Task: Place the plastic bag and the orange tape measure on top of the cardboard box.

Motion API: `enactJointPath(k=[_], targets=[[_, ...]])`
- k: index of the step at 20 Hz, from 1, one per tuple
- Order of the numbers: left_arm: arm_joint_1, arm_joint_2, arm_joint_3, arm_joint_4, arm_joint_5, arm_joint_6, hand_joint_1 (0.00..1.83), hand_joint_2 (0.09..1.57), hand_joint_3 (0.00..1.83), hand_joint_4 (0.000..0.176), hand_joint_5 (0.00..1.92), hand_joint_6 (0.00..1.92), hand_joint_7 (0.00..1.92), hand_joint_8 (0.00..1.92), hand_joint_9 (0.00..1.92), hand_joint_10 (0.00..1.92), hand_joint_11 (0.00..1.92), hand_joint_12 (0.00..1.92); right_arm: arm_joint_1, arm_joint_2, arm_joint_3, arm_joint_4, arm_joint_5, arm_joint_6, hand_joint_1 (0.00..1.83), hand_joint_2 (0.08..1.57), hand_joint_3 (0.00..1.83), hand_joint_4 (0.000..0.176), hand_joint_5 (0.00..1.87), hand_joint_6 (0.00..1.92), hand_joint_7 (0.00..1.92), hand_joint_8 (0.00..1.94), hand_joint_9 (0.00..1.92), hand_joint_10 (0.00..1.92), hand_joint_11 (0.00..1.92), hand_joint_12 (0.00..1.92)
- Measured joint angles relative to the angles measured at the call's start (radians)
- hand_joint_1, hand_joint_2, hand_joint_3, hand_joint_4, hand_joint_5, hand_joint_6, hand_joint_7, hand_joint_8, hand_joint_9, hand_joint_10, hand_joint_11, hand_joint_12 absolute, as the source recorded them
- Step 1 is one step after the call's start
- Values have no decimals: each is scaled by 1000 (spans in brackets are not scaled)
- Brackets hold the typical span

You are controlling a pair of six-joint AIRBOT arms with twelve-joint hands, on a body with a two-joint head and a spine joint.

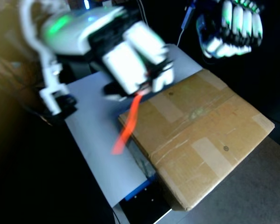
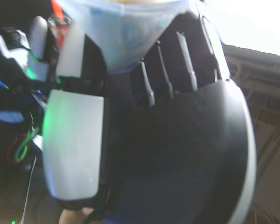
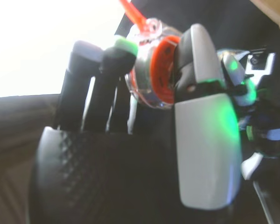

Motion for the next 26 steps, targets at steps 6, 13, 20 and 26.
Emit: enactJointPath(k=[6,13,20,26], targets=[[-76,-138,146,3,-180,33,1368,1179,0,0,759,1110,851,1253,849,1469,886,1694,29,-79,108,0,88,-5,1249,1138,0,0,1078,896,782,1285,669,1589,653,1918],[-77,-214,238,5,-295,31,1366,1176,2,0,785,1185,845,1220,821,1451,796,1645,30,-164,184,0,153,-6,1388,1104,3,0,948,861,1016,1016,910,1343,888,1702],[-77,-209,241,6,-321,31,1009,1037,0,0,603,180,495,59,234,458,0,1258,30,-164,187,0,169,-6,1163,1141,0,0,908,1064,828,1502,886,1717,880,1921],[-77,-190,238,5,-330,33,855,955,0,0,452,1,329,2,253,22,0,946,30,-164,177,0,168,-6,934,961,0,0,541,561,633,803,569,1102,373,1670]])
